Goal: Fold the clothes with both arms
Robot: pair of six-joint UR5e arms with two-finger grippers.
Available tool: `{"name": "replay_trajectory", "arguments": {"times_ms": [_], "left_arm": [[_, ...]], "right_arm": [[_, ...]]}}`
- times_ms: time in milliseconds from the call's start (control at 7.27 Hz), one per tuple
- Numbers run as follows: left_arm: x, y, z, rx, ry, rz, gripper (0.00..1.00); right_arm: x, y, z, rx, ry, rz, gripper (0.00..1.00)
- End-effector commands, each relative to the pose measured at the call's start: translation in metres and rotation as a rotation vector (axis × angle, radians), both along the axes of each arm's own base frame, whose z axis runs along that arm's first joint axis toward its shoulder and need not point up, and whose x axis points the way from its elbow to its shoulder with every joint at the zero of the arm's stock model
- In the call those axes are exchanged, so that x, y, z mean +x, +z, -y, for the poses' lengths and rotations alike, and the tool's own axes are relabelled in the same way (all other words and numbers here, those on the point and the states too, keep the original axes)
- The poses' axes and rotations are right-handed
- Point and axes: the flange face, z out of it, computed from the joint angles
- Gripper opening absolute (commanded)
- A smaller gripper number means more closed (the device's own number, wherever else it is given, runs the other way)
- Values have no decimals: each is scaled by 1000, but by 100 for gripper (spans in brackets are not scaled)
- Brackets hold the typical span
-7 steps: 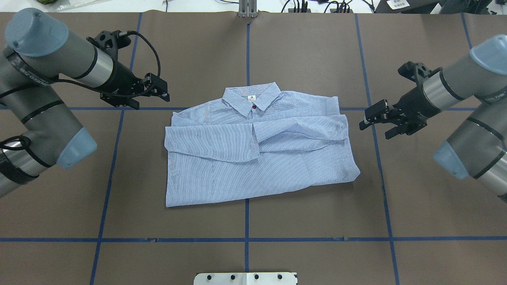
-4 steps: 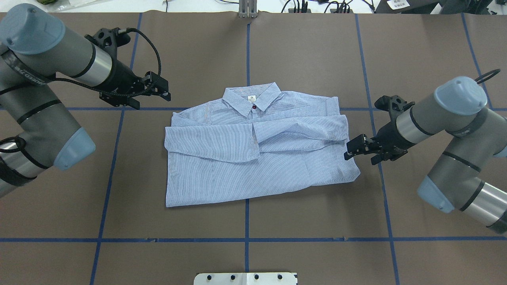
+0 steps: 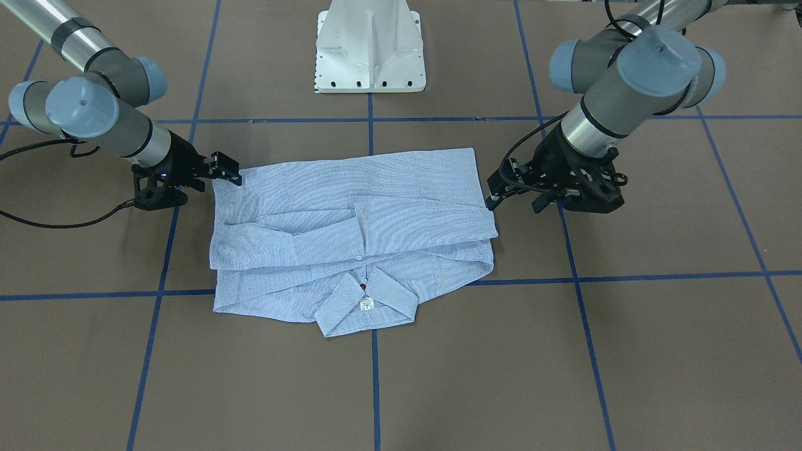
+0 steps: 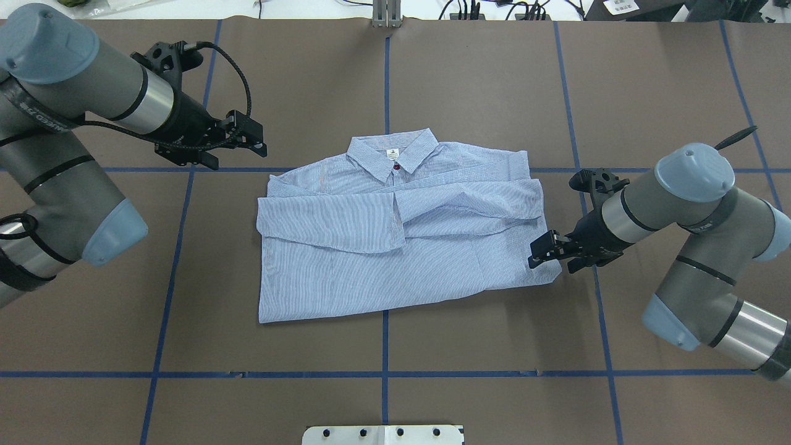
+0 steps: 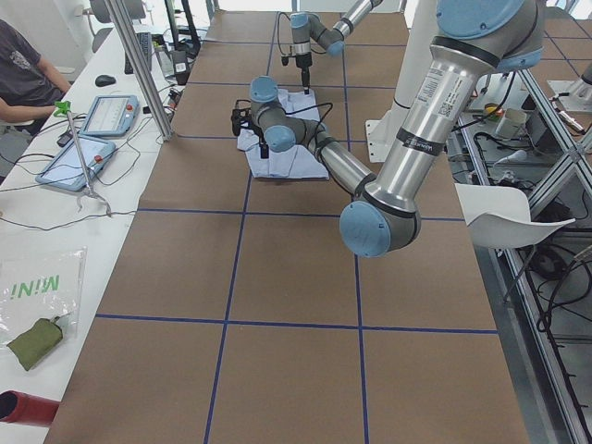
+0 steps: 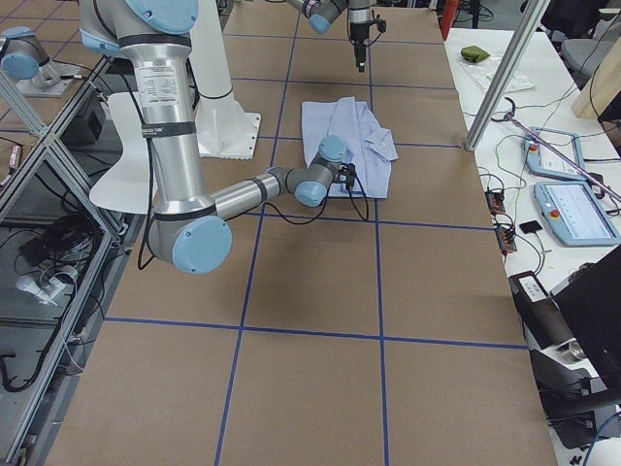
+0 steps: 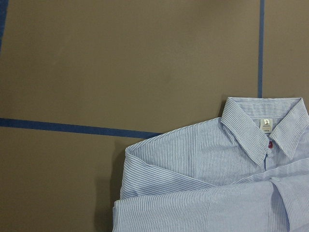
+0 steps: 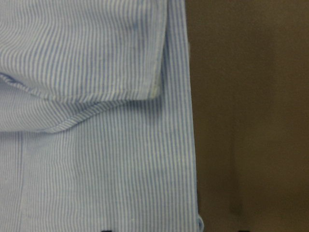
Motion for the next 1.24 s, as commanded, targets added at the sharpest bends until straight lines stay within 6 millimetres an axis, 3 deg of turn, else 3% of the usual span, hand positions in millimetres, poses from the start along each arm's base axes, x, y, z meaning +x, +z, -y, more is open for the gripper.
{"name": "replay_trajectory", "arguments": {"times_ms": [0, 275, 550, 825, 1100], "left_arm": [[0, 0, 0, 0, 0, 0, 100], [-1, 0, 0, 1, -2, 0, 100], [-2, 0, 1, 1, -4, 0, 100], [-1, -1, 0, 2, -4, -1, 100], [-2, -3, 0, 6, -4, -3, 100]], "right_arm": [[1, -2, 0, 11, 7, 6, 0], [0, -7, 1, 15, 3, 14, 0], [13, -14, -8, 26, 3, 29, 0], [45, -12, -76, 25, -61, 33, 0], [53, -9, -111, -41, -174, 55, 0]]}}
